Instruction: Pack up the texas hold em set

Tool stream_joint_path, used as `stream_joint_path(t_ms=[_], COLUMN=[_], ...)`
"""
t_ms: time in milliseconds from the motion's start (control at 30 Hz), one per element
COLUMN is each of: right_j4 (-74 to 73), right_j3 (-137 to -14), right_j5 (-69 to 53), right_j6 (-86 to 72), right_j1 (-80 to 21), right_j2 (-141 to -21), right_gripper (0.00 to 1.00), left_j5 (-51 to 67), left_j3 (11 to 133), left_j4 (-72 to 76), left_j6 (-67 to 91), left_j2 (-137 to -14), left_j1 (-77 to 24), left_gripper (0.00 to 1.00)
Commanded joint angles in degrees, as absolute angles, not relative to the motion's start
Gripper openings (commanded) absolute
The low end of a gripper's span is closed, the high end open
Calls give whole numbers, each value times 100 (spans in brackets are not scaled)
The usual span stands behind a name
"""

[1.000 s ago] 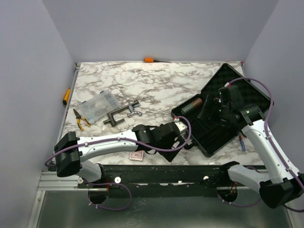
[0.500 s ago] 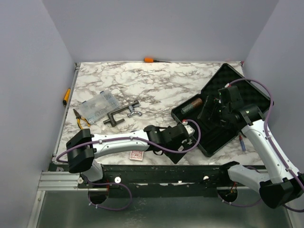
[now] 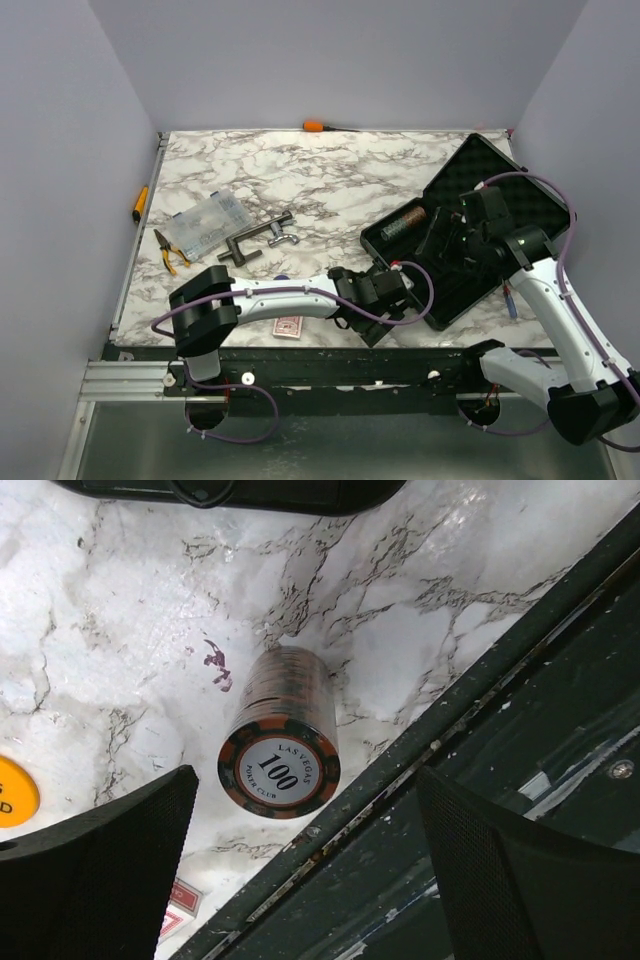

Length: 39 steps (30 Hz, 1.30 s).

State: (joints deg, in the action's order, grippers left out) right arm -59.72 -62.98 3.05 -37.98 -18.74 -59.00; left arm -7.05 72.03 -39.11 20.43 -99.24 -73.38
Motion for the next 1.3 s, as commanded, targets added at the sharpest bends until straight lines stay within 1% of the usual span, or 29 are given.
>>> stream_joint_path(t_ms=[0,167,433,467,633,800,833,1067,1267], right_j4=[-6074,-6054,-6048,-6047,-6048,-6029,-6024,-6008,-6018], right_j3=[-6219,-6131,-6104,-6101,-6099,-6178,-6187,-6243,-6341], right_j5=[213,183,207,211,242,269,265,237,218], right_j6=[-3876,-3947,-3947,-3940,-3946,-3929,-3929,-3968,-4127], right_j1=[-1863,-1858,-1859,-1861,-1859,-1858,-1859,-1859,-1857], right_j2=[-5749,-5664,-5667,-5653,-5645,-5724,-5739,-5753,-5724], right_gripper=[100,100,100,100,100,100,100,100,100], left_j5=[-891,-862,-752,-735,-681,-631,-623,-598,-493], left_j3=[7432,7656,7785,7802,7909,7945,7945,7928,7910], left_j4=[-4060,-4078,-4091,-4096,-4148,-4192,-4200,-4207,-4227], left_j6=[1906,1828,1733,1716,1679,1652,1659,1792,1932], left_j2=[-10130,-10338,-10510,-10525,-10608,-10643,-10630,-10358,-9894], left_j1=[-7371,-7345,-7244,-7227,-7163,-7159,-7146,-7146,-7146], left_gripper=[88,78,65,63,39,4,0,0,0])
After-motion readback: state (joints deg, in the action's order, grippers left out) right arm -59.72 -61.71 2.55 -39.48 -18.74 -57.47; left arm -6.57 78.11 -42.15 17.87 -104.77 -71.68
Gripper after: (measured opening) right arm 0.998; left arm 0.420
